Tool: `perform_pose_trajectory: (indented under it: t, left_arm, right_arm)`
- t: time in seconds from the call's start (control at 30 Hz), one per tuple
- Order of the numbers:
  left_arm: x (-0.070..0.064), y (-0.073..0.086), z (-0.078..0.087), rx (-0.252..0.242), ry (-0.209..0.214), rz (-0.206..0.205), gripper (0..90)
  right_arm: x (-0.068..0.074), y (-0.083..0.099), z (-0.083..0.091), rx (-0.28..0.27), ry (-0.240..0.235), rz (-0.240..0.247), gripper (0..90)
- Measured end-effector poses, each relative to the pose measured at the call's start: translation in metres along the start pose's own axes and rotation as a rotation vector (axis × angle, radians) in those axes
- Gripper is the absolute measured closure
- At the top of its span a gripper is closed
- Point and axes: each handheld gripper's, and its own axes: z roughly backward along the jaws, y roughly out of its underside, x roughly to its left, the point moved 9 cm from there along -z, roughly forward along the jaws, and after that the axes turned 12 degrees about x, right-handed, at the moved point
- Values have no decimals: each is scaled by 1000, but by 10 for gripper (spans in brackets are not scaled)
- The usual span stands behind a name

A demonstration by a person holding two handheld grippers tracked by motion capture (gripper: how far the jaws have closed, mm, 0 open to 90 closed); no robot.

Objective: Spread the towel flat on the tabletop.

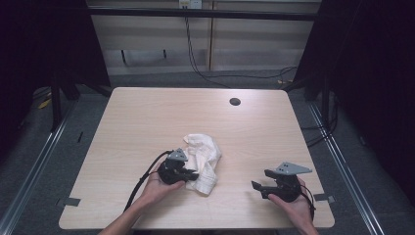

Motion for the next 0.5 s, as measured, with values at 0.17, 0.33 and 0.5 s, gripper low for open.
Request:
perform_pose_trajectory:
  t: [0.17,0.33,0.5]
  left_arm:
    - [-17,-1,-5,12,48,-11,777]
    - [-29,-3,-7,32,68,-39,716]
    - [-30,-11,20,-60,77,-35,579]
  right_arm:
    - [1,-1,-1,1,7,6,302]
    - [3,0,-1,2,-6,4,307]
    - [6,0,1,5,-34,-3,328]
